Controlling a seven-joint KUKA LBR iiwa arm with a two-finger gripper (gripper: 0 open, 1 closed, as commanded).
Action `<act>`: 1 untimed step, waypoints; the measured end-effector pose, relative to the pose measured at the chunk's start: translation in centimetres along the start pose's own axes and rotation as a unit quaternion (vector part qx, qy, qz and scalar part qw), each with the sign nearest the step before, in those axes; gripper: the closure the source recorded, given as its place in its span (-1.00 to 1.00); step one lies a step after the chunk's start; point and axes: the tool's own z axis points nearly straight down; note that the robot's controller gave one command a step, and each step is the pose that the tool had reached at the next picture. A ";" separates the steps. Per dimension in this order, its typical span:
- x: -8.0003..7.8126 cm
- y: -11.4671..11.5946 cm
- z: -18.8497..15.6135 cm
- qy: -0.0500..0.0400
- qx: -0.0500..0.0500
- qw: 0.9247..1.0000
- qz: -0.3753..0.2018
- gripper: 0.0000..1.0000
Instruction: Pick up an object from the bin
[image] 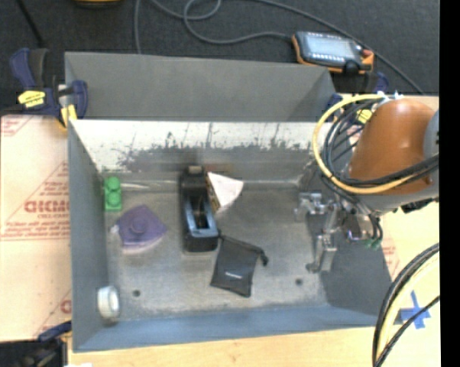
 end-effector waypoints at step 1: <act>-0.2 0.0 -0.4 -0.004 0.001 1.000 -0.002 -1.00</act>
Offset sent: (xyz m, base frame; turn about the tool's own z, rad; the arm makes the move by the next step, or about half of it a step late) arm 0.0138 0.0763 -0.0983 0.2958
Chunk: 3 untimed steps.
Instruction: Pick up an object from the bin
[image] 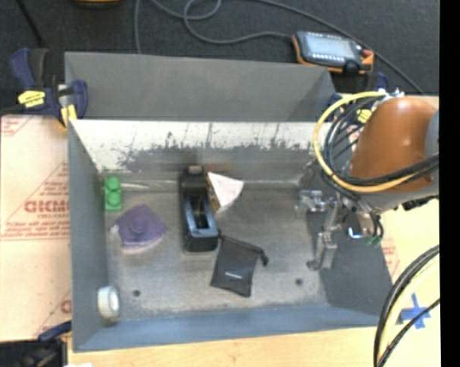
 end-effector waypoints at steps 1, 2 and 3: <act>-0.7 4.1 5.5 -0.001 -0.001 0.997 0.083 -1.00; -1.4 8.3 5.4 0.000 0.000 0.999 0.054 -1.00; -3.4 9.5 5.4 0.000 -0.001 0.977 0.212 -1.00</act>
Offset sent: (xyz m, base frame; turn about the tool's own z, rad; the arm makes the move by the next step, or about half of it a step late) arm 0.0156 0.0899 -0.0521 0.1017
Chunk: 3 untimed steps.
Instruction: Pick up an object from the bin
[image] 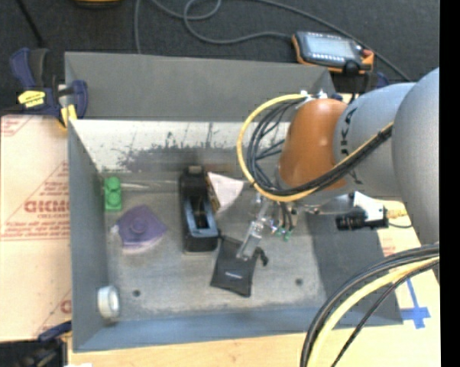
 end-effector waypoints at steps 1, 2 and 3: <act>6.2 1.2 4.1 0.001 0.000 0.999 -0.047 -1.00; 2.4 5.5 4.8 0.005 0.004 0.999 0.049 1.00; 2.4 5.5 4.8 0.005 0.003 0.999 0.049 1.00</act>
Offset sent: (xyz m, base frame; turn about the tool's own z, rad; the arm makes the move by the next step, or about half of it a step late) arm 0.0019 0.0619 -0.0480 0.1020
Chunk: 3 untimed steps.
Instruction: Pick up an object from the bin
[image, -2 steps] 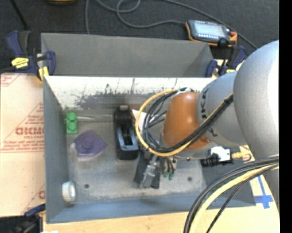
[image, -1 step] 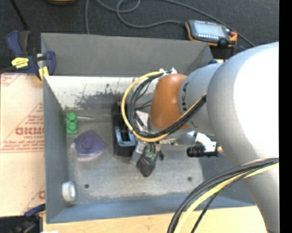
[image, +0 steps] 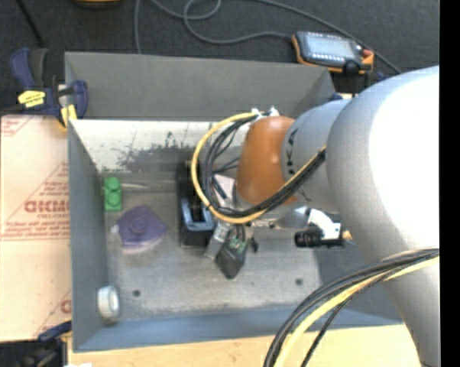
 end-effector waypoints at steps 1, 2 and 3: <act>0.0 -0.1 -0.2 0.000 0.000 1.000 0.000 1.00; 0.1 -0.2 -1.0 0.001 0.001 1.000 -0.001 1.00; 0.2 -0.3 -3.2 0.002 0.001 1.000 -0.002 1.00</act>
Offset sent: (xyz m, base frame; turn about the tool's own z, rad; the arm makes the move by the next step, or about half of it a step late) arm 0.0000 -0.0001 0.0704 0.0000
